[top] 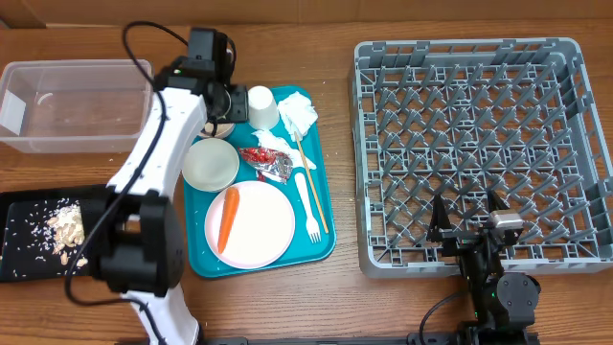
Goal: Sort waste into correct bins and load items into the dishwasher rack
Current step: 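Grasp the pink bowl of rice with the left gripper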
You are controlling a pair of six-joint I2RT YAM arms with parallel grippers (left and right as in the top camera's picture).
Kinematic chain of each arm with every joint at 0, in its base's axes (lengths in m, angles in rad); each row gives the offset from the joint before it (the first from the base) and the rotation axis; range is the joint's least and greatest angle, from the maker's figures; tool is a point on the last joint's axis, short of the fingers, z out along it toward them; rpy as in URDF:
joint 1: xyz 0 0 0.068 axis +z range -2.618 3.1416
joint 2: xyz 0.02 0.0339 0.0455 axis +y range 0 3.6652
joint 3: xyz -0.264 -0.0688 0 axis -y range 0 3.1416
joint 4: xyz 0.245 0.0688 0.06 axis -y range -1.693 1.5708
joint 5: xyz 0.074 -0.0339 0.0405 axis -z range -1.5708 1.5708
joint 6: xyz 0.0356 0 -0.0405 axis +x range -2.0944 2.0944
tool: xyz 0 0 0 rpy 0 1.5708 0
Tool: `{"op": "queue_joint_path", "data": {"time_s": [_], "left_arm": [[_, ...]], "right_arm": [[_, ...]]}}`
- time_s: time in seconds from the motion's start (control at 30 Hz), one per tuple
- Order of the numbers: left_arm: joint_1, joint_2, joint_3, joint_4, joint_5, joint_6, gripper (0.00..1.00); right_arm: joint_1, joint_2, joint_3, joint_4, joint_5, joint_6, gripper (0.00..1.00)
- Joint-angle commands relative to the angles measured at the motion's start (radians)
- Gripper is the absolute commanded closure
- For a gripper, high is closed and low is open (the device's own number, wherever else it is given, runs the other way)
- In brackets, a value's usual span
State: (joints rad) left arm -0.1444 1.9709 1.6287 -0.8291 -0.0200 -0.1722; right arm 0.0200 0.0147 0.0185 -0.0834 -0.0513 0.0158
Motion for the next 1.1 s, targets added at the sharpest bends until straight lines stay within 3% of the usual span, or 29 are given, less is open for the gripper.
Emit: {"op": "queue_joint_path", "data": {"time_s": [0.0, 0.2, 0.7, 0.9, 1.07], "left_arm": [[-0.006, 0.055, 0.011, 0.003, -0.015, 0.124, 0.40], [-0.006, 0.097, 0.010, 0.019, -0.072, 0.139, 0.37], [-0.006, 0.167, 0.010, 0.090, -0.093, 0.195, 0.44], [-0.006, 0.167, 0.010, 0.088, -0.093, 0.195, 0.62], [-0.006, 0.167, 0.010, 0.080, -0.137, 0.195, 0.70]], "right_arm": [[-0.005, -0.012, -0.010, 0.003, 0.005, 0.004, 0.00], [-0.005, -0.012, -0.010, 0.003, 0.005, 0.004, 0.00], [-0.005, -0.012, -0.010, 0.003, 0.005, 0.004, 0.00], [-0.005, -0.012, -0.010, 0.003, 0.005, 0.004, 0.00], [-0.005, -0.012, -0.010, 0.003, 0.005, 0.004, 0.00]]}}
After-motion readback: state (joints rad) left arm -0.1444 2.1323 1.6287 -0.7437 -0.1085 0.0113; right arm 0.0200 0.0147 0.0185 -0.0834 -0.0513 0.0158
